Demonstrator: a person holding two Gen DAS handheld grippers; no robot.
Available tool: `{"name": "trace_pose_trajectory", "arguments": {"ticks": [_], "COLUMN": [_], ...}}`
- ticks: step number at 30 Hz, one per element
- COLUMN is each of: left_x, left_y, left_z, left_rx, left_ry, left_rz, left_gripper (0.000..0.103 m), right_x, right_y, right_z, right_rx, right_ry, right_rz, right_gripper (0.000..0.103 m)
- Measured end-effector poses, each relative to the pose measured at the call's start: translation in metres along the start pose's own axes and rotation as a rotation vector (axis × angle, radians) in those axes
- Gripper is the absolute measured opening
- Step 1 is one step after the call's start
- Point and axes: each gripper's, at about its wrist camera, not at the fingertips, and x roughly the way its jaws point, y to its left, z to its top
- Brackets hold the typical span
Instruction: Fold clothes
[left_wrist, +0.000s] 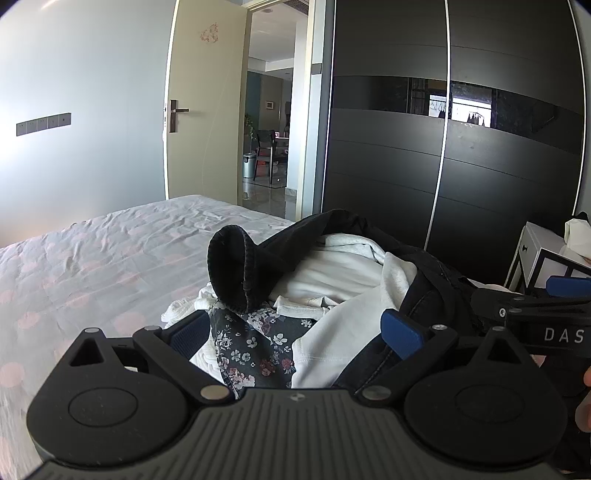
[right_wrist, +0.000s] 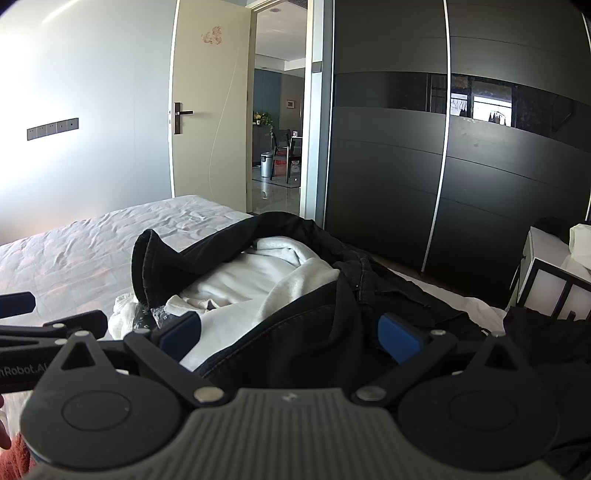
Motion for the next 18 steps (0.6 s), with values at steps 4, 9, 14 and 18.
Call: {"name": "trace_pose_trajectory", "arguments": {"ticks": [4,9,14,18], "left_x": [0.0012,0.0026,0.0037,0.0041], "left_y": [-0.0001,-0.0010,-0.0001,0.0018], "left_z": [-0.0006,-0.0004,-0.0018,-0.0027], "left_rx": [0.000,0.002,0.002,0.000], "left_ry": [0.004,0.007,0.013,0.017], "left_rz": [0.003,0.005,0.007,0.012], "left_gripper": [0.103,0.103,0.103,0.103], "right_x": [0.0003,0.0019,0.0022,0.0036], "right_y": [-0.0014,-0.0014,-0.0010,-0.0010], "right_z": [-0.0003,-0.0009,-0.0018,-0.0028], "right_rx": [0.003,0.003,0.001,0.003], "right_ry": [0.000,0.008,0.007,0.015], "right_rz": [0.002,0.003,0.005,0.006], "right_gripper": [0.103,0.103,0.103,0.103]}}
